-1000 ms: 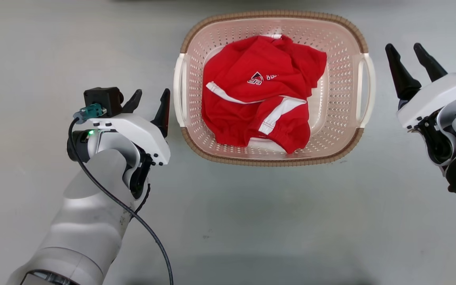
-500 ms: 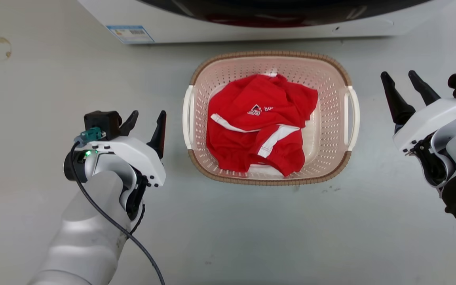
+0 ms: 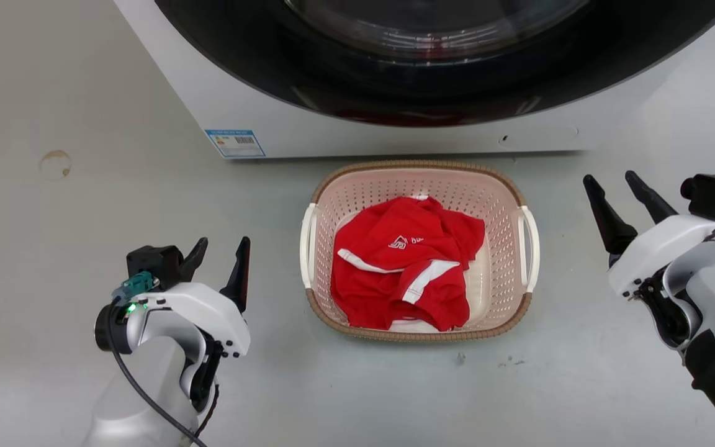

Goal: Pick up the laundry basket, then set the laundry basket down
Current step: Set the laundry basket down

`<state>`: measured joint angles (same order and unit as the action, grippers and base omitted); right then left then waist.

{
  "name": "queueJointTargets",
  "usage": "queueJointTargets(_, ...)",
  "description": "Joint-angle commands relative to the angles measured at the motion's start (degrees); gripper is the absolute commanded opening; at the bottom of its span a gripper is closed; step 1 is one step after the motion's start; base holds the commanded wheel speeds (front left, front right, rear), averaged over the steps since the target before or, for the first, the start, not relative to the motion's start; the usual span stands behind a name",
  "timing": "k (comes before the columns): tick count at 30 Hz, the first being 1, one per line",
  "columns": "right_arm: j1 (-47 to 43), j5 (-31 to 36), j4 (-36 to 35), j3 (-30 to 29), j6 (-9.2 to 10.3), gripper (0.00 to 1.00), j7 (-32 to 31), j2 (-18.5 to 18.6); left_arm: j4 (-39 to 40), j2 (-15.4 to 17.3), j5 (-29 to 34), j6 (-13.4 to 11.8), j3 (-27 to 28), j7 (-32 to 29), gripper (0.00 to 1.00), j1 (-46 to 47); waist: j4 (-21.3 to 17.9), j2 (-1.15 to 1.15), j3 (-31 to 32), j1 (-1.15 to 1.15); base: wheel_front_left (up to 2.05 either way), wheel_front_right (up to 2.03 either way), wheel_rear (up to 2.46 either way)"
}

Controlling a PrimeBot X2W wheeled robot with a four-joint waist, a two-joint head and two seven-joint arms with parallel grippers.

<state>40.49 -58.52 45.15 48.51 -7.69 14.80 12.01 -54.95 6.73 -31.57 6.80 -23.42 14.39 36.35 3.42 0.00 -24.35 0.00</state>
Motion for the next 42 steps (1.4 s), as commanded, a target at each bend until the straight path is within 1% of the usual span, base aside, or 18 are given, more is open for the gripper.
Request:
queueJointTargets(1, -2.34, 0.8, -1.21, -0.27, 0.2, 1.0, 0.19, 0.48, 1.4, 1.95, 0.84, -0.24, 2.16, 0.61, 1.0, -1.62, 0.03, 0.0, 3.23, 0.0, 0.0, 0.0, 0.0)
queueJointTargets(12, -9.79, 5.72, -6.88, -5.29, 0.2, 1.0, 0.19, 1.02, 8.52, 3.48, 4.77, -0.14, 8.4, 0.61, 1.0, -11.55, -0.62, 0.0, 13.65, 0.0, 0.0, 0.0, 0.0)
queueJointTargets(21, -16.14, 7.6, -13.29, -8.92, 0.2, 1.0, 0.19, 1.3, 15.81, 4.28, 6.46, -0.49, 10.64, 0.61, 1.0, -19.5, -0.61, 0.0, 20.44, 0.0, 0.0, 0.0, 0.0)
queueJointTargets(25, -18.88, 8.71, -17.18, -10.35, 0.2, 1.0, 0.19, 2.57, 20.57, 4.98, 6.78, -1.18, 10.91, 0.61, 1.0, -22.87, -0.52, 0.0, 22.36, 0.0, 0.0, 0.0, 0.0)
queueJointTargets(29, -21.98, 10.23, -20.84, -12.69, 0.2, 1.0, 0.19, 4.39, 27.91, 6.12, 7.18, -3.05, 10.98, -0.47, 1.0, -26.93, -0.55, 0.0, 23.86, 0.0, 0.0, 0.0, 0.0)
queueJointTargets(30, -21.98, 10.23, -20.84, -12.69, 0.2, 1.0, 0.19, 4.39, 27.91, 6.12, 7.18, -3.05, 10.98, -0.47, 1.0, -26.93, -0.55, 0.0, 23.86, 0.0, 0.0, 0.0, 0.0)
queueJointTargets(31, -22.75, 10.67, -21.62, -13.34, 0.2, 1.0, 0.19, 4.9, 30.22, 6.42, 7.29, -3.73, 10.98, -1.17, 1.0, -28.19, -0.54, 0.0, 24.18, 0.0, 0.0, 0.0, 0.0)
queueJointTargets(32, -24.26, 11.72, -23.16, -14.91, 0.2, 1.0, 0.19, 5.94, 35.17, 6.97, 7.4, -5.12, 10.98, -3.0, 1.0, -30.85, -0.42, 0.0, 24.82, 0.0, 0.0, 0.0, 0.0)
queueJointTargets(33, -24.26, 11.72, -23.16, -14.91, 0.2, 1.0, 0.19, 5.94, 35.17, 6.97, 7.4, -5.12, 10.98, -3.0, 1.0, -30.85, -0.42, 0.0, 24.82, 0.0, 0.0, 0.0, 0.0)
queueJointTargets(37, -27.12, 13.8, -25.8, -17.72, 0.2, 1.0, 0.19, 7.57, 45.81, 8.1, 7.48, -8.28, 11.24, -7.48, 1.0, -36.44, -0.18, 0.0, 25.73, 0.0, 0.0, 0.0, 0.0)
queueJointTargets(38, -28.44, 14.48, -26.73, -18.77, 0.2, 1.0, 0.19, 7.95, 51.12, 8.74, 7.82, -9.95, 11.4, -9.35, 1.0, -39.25, -0.11, 0.0, 26.23, 0.0, 0.0, 0.0, 0.0)
queueJointTargets(42, -30.56, 14.97, -28.35, -20.96, 0.2, 1.0, 0.19, 8.08, 60.99, 9.36, 8.4, -12.96, 11.76, -12.12, 1.0, -44.04, 0.23, 0.0, 26.45, 0.0, 0.0, 0.0, 0.0)
